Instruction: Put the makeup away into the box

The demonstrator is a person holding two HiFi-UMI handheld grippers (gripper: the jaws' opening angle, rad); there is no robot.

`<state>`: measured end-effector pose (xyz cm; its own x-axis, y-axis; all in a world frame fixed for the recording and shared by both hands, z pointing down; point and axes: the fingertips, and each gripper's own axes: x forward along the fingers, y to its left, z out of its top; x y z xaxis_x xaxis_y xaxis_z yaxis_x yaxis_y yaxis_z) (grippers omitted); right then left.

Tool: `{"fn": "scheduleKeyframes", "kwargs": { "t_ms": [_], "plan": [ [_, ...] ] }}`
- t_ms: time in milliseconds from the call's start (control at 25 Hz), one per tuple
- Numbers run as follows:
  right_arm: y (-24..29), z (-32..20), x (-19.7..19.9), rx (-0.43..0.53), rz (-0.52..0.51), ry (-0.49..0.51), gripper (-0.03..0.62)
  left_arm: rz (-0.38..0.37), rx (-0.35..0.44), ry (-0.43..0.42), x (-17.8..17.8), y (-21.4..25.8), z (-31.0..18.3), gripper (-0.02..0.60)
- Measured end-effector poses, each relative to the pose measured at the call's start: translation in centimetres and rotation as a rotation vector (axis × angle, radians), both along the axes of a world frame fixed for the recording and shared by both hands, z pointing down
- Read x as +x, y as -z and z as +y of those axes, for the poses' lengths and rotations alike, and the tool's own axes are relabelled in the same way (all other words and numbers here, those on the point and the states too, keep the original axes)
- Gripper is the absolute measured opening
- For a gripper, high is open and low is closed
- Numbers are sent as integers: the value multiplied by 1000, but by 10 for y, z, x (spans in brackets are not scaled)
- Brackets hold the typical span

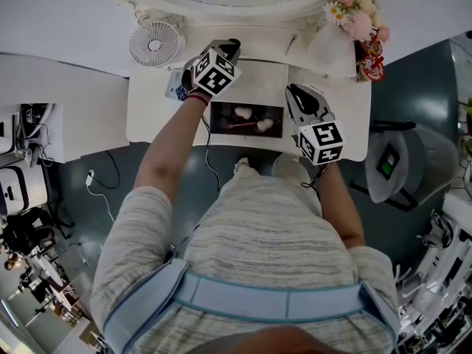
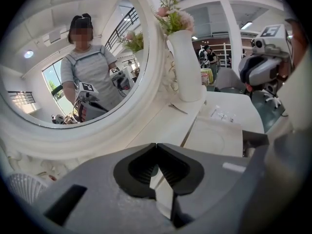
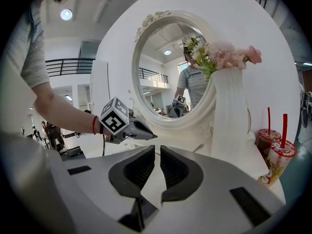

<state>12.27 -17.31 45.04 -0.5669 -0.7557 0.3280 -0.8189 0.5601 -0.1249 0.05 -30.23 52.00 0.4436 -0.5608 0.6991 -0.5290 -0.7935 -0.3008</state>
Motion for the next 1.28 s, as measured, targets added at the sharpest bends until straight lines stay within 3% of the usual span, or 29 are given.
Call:
{"fn": "scheduleKeyframes", "kwargs": {
  "t_ms": [920, 1280],
  "plan": [
    [8, 25, -11, 17, 7, 39, 14, 69, -62, -34, 7, 5, 89, 21],
    [9, 29, -14, 16, 8, 47, 14, 89, -141, -31, 8, -11, 125, 21]
  ]
}}
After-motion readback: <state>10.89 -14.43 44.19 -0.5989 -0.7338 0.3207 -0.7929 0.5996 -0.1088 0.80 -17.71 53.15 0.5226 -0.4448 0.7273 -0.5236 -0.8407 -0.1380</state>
